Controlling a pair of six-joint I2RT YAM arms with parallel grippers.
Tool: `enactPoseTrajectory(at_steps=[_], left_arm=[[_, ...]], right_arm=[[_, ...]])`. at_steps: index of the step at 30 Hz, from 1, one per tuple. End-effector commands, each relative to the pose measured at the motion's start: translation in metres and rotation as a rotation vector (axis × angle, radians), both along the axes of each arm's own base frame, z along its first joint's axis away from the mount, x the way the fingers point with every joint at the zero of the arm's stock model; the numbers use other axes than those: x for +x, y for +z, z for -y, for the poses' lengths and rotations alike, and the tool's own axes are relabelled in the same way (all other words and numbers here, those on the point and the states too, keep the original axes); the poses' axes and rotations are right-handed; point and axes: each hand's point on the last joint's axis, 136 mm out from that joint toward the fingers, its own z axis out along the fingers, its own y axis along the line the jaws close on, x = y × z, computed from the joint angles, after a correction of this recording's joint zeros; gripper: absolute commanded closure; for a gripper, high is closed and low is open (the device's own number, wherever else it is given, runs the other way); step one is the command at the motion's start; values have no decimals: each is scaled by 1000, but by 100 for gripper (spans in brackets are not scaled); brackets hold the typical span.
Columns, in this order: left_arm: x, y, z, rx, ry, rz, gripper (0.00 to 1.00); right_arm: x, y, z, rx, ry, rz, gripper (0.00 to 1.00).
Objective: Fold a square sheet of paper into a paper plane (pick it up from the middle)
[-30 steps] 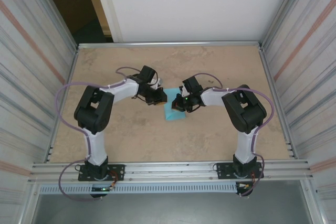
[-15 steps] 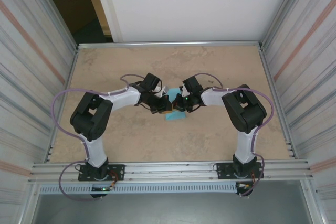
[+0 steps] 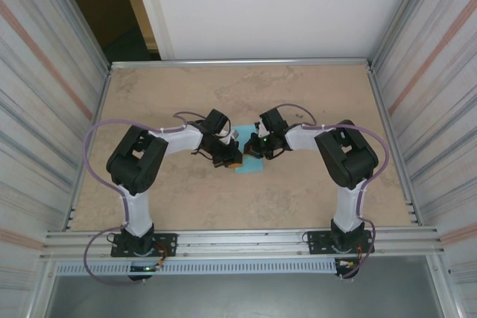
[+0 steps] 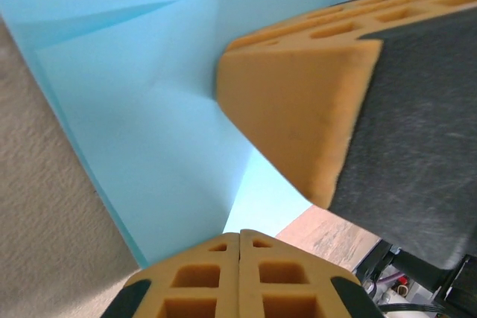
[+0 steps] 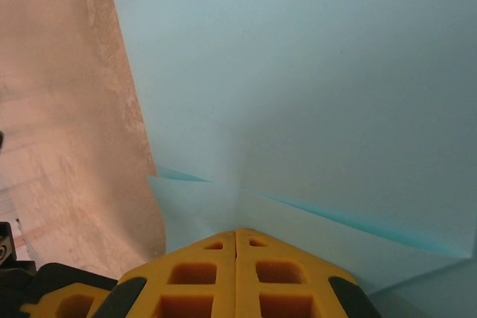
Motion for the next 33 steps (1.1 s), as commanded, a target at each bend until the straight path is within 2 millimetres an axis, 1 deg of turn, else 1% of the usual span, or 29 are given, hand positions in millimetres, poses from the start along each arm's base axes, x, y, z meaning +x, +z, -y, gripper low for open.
enactPoseTrajectory(at_steps=[1, 9, 18, 21, 25, 31, 33], left_arm=[[-13, -14, -8, 35, -20, -38, 97], [-21, -23, -15, 64, -32, -52, 97], [-37, -36, -27, 116, -34, -79, 97], [-40, -35, -28, 118, -36, -79, 96], [-45, -28, -37, 155, -52, -62, 97], [-65, -24, -43, 176, -86, -73, 96], [-66, -17, -43, 163, -84, -64, 96]], right_arm=[[-29, -64, 42, -225, -69, -167, 100], [-30, -66, 43, -230, -70, -171, 100], [-29, -64, 42, -226, -68, -167, 100], [-28, -63, 42, -224, -71, -165, 100], [-27, -62, 42, -225, -70, -162, 100], [-27, -62, 42, -226, -72, -161, 100], [-27, -62, 42, -226, -71, -161, 100]])
